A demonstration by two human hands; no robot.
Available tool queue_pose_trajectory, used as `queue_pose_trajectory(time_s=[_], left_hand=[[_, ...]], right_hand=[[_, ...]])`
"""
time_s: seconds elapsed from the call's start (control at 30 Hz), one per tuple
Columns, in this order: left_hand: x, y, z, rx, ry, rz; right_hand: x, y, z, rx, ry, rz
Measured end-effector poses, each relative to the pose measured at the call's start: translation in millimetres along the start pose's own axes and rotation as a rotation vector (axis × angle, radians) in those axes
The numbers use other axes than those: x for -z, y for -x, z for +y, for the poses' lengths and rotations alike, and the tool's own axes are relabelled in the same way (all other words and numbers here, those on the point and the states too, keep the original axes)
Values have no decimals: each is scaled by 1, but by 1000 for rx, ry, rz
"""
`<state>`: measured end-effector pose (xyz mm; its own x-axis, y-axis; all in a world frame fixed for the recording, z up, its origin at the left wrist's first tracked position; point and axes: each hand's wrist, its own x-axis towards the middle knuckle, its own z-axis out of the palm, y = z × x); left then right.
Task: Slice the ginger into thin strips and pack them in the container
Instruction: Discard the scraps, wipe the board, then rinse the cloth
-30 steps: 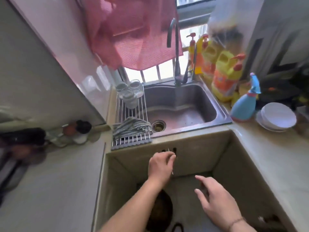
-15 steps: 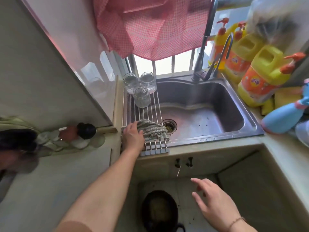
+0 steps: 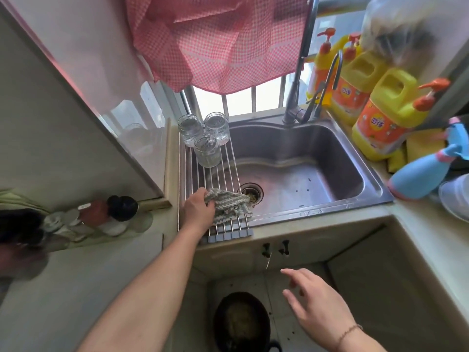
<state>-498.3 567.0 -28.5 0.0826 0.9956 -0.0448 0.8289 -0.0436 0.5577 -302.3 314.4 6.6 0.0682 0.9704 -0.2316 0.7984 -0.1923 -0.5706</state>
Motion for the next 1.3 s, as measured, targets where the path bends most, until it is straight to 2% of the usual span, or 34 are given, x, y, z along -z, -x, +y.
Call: queue_pose_trajectory(time_s=[0.07,0.27,0.43,0.6,0.73,0.87,0.97,1.03,1.13,1.17,1.23,1.3], left_hand=[[4,0,-1,16,130,-25],[31,23,15,-77,342,-106],[53,80,49,-222,436,-325],[64,127,112,-455,426,-794],[30,174,182,-624,509,-1157],[-28,249,258,-780,473,-1425],[-77,323,309,-838,375,-1538],[-109,372,336,-895,314,-1555],[-160,445,366,-925,230,-1508],[-178,466,371,-916,186,-1431],[-209,497,372,-967,-84,-1121],[-230,517,364,-1010,-456,-903]], right_hand=[[1,2,-1,-7,-5,4],[-2,12,0,-16,-48,34],[-3,27,1,-57,-117,83],[23,68,12,-142,-437,215],[44,128,37,-171,-610,350],[55,212,74,-212,-845,604],[51,301,117,-379,-938,764],[49,364,144,-481,-961,896],[48,461,182,-621,-995,1211],[47,490,194,-678,-939,1339],[48,539,219,-698,-773,1500],[45,567,253,-724,-469,1425]])
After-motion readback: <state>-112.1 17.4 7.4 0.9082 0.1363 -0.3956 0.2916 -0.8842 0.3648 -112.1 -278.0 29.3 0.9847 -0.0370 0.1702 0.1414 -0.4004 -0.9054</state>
